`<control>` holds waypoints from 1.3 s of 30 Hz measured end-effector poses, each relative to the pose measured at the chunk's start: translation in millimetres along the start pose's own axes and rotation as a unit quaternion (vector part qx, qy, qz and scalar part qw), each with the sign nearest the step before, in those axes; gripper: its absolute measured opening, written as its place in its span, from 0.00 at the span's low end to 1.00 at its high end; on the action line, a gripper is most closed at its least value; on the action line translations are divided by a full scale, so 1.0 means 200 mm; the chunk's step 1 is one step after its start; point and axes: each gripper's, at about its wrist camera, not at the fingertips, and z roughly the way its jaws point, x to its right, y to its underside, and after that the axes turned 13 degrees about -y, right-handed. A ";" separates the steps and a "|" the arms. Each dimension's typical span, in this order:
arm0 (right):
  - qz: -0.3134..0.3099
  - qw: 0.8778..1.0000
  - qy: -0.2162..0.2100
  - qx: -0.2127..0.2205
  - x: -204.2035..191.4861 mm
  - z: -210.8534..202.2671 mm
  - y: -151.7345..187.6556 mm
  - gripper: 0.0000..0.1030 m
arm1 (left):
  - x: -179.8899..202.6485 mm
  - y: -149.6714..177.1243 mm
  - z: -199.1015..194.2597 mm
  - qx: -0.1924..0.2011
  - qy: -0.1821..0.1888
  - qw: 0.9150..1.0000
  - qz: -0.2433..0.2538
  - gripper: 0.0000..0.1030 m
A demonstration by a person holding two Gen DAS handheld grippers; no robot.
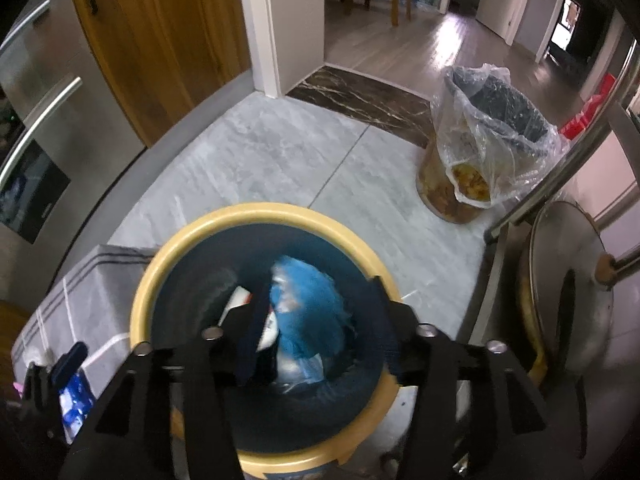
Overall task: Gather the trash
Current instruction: 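Open both tools to drop the cup and mailer bag into the bin, then move both open tools back toward the pink packet and remaining trash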
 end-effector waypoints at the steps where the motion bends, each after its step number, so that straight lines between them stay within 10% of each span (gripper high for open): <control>1: -0.005 1.000 -0.001 0.002 -0.02 -0.01 0.00 0.65 | -0.03 0.01 -0.03 0.002 -0.003 1.000 -0.004 0.92; 6: -0.032 0.999 0.000 0.019 -0.11 -0.07 0.01 0.86 | -0.19 0.07 -0.22 0.016 -0.020 0.999 -0.028 0.93; 25: -0.109 0.985 -0.074 0.113 -0.80 -0.52 0.26 0.92 | -0.82 0.44 -1.01 0.074 -0.092 0.991 -0.059 0.95; 39: -0.107 0.985 -0.124 0.056 -1.31 -0.36 0.44 0.93 | -1.57 0.88 -0.99 0.022 -0.200 0.956 -0.212 0.95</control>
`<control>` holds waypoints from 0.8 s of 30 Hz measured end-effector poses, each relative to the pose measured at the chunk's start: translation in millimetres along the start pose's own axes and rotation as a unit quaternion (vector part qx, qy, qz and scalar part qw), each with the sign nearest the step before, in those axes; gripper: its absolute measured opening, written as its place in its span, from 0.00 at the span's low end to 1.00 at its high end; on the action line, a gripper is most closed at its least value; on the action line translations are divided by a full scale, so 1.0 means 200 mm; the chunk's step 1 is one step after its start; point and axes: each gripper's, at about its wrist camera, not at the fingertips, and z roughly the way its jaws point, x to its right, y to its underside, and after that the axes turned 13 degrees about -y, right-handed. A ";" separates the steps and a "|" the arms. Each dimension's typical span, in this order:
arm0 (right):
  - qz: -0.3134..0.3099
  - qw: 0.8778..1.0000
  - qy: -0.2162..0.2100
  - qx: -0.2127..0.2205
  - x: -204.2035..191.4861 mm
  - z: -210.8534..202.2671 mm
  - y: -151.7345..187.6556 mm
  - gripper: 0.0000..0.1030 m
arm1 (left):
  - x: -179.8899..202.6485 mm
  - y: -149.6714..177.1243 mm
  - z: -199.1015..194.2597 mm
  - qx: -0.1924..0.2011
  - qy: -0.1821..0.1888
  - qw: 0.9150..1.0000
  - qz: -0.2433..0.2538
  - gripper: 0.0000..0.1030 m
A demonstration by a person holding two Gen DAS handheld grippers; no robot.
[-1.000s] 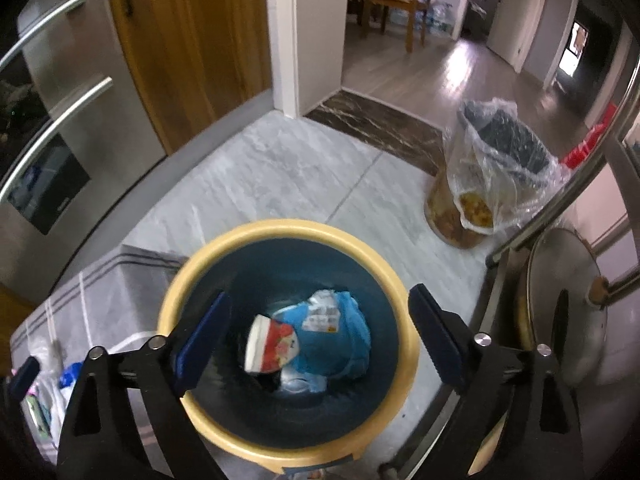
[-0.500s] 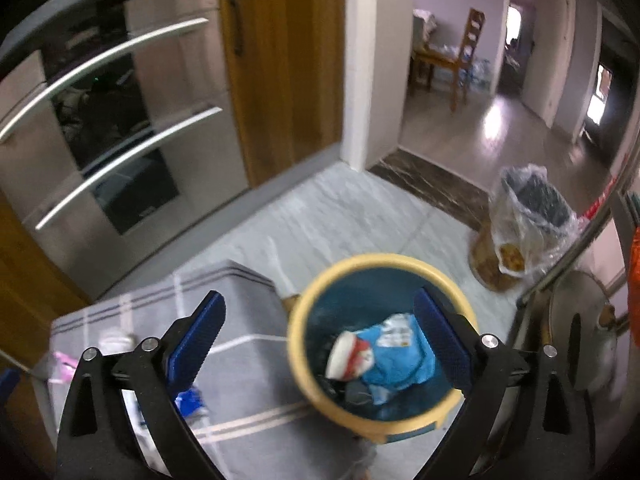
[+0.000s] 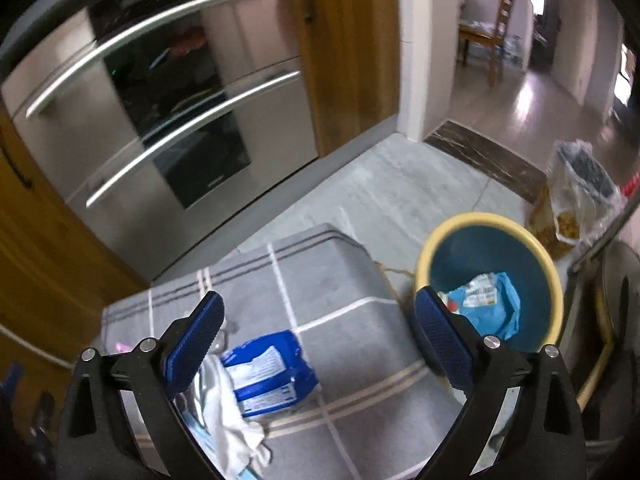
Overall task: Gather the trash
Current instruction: 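Move both open tools back toward the pink packet and remaining trash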
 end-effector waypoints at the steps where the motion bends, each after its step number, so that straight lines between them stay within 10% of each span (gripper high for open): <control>1: -0.008 1.000 -0.003 -0.009 -0.04 0.04 0.00 0.93 | -0.04 0.01 0.03 -0.005 -0.007 1.000 -0.006 0.95; 14: -0.072 0.993 -0.051 -0.077 -0.37 0.42 0.04 0.93 | -0.31 0.06 0.49 -0.111 -0.049 0.988 -0.092 0.94; 24: -0.093 0.983 -0.083 -0.132 -0.40 0.73 0.05 0.81 | -0.07 0.09 0.72 -0.137 -0.015 0.990 -0.029 0.94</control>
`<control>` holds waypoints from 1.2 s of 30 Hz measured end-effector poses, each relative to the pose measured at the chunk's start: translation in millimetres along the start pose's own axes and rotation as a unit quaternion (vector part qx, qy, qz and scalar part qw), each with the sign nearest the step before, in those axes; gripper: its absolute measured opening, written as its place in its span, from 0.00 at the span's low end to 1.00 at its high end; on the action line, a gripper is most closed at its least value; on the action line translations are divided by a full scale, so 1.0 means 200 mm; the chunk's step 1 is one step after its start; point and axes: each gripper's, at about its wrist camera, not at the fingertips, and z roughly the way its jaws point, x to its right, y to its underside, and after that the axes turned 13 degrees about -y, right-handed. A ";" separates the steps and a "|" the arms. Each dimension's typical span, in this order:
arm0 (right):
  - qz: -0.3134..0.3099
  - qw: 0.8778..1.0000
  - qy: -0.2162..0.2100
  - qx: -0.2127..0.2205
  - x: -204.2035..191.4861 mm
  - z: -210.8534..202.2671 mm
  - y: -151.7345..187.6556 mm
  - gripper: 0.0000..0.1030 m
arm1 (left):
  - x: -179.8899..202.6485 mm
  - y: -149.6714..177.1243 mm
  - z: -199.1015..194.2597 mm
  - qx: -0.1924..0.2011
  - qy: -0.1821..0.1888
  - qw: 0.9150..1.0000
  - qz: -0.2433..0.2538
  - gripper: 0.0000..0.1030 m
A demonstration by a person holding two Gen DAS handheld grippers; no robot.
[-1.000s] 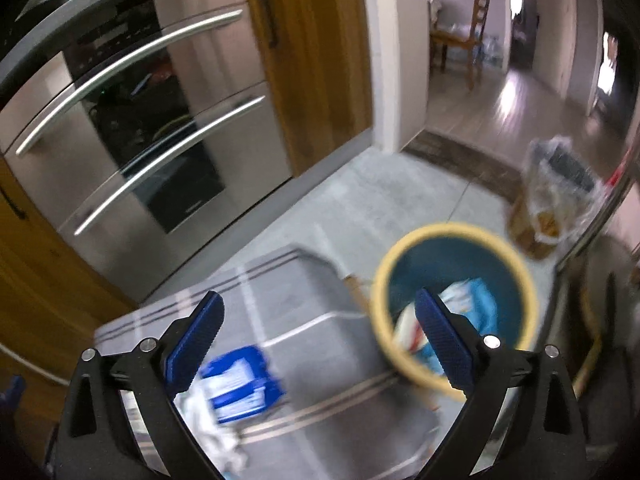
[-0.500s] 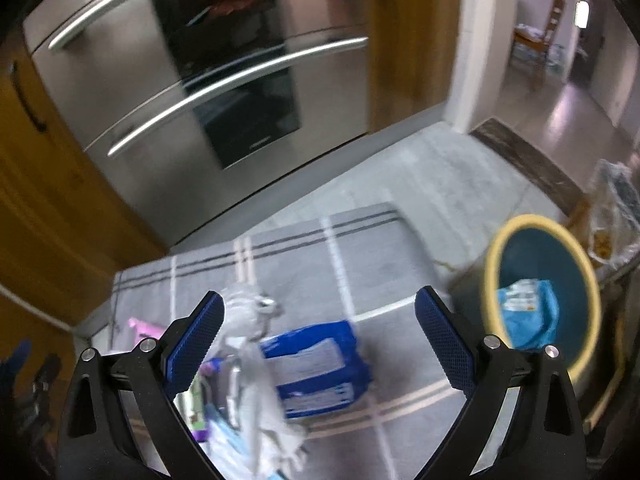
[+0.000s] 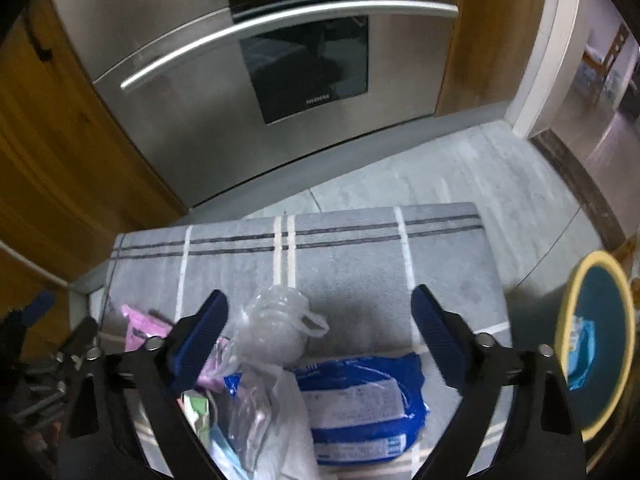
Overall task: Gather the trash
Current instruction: 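Move both open tools back toward the pink packet and remaining trash, then grasp the pink packet with the left tool while the right tool grasps the clear plastic bag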
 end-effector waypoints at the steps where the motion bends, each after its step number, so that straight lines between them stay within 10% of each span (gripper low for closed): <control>1: 0.017 1.000 -0.012 -0.006 0.02 0.02 0.00 0.79 | 0.02 0.00 0.03 -0.009 0.008 1.000 -0.001 0.93; 14: 0.059 0.989 -0.086 -0.110 0.03 0.33 0.06 0.58 | 0.17 0.10 0.25 -0.091 0.040 0.994 0.035 0.71; 23: 0.042 0.986 -0.109 -0.118 -0.06 0.34 0.06 0.24 | 0.16 0.12 0.31 -0.102 0.038 0.993 0.046 0.16; 36: -0.001 0.993 -0.092 -0.067 -0.06 0.13 0.00 0.09 | 0.15 0.02 0.12 -0.014 0.025 0.999 0.037 0.02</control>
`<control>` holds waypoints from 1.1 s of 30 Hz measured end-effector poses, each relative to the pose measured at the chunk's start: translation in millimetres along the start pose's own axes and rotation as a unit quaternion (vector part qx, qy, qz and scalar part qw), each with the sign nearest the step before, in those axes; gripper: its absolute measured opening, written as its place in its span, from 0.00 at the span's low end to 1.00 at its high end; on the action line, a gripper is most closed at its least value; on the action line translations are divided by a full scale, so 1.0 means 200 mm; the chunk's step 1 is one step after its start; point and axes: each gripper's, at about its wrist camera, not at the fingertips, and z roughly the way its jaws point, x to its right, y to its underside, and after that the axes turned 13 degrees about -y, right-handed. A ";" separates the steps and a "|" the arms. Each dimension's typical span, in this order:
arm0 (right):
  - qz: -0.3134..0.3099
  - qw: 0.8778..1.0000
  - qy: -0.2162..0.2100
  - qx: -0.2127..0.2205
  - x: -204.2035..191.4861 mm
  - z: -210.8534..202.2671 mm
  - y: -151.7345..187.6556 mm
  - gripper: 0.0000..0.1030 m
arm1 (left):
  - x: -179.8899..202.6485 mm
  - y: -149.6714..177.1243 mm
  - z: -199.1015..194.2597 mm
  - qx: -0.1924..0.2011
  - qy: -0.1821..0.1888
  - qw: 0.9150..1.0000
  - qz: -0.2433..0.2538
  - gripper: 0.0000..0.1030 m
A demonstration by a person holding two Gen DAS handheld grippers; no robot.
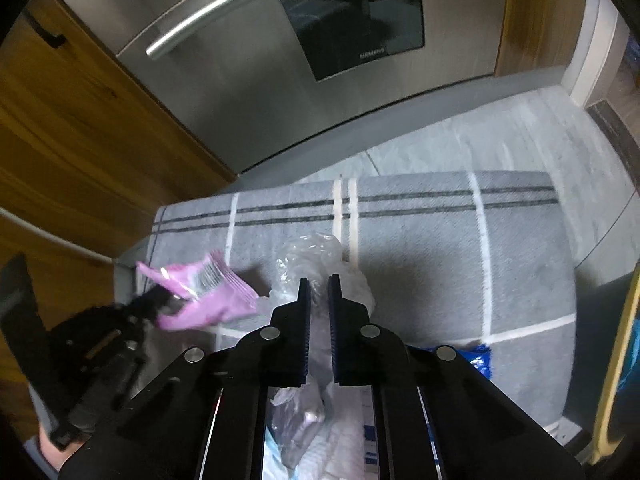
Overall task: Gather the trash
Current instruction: 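Grasp the pink packet with the left tool while the right tool grasps the clear plastic bag, then carry the pink packet and plastic bag over the teal bin with both tools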
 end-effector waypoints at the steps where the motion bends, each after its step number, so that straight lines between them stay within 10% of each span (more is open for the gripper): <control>1: 0.001 1.000 0.001 0.002 0.00 -0.01 0.00 0.09 | -0.01 -0.01 -0.03 0.009 0.000 1.000 -0.004 0.02; 33: 0.080 0.989 0.035 0.119 0.39 -0.69 0.30 0.07 | 0.27 0.07 -0.76 0.148 0.048 0.988 0.015 0.02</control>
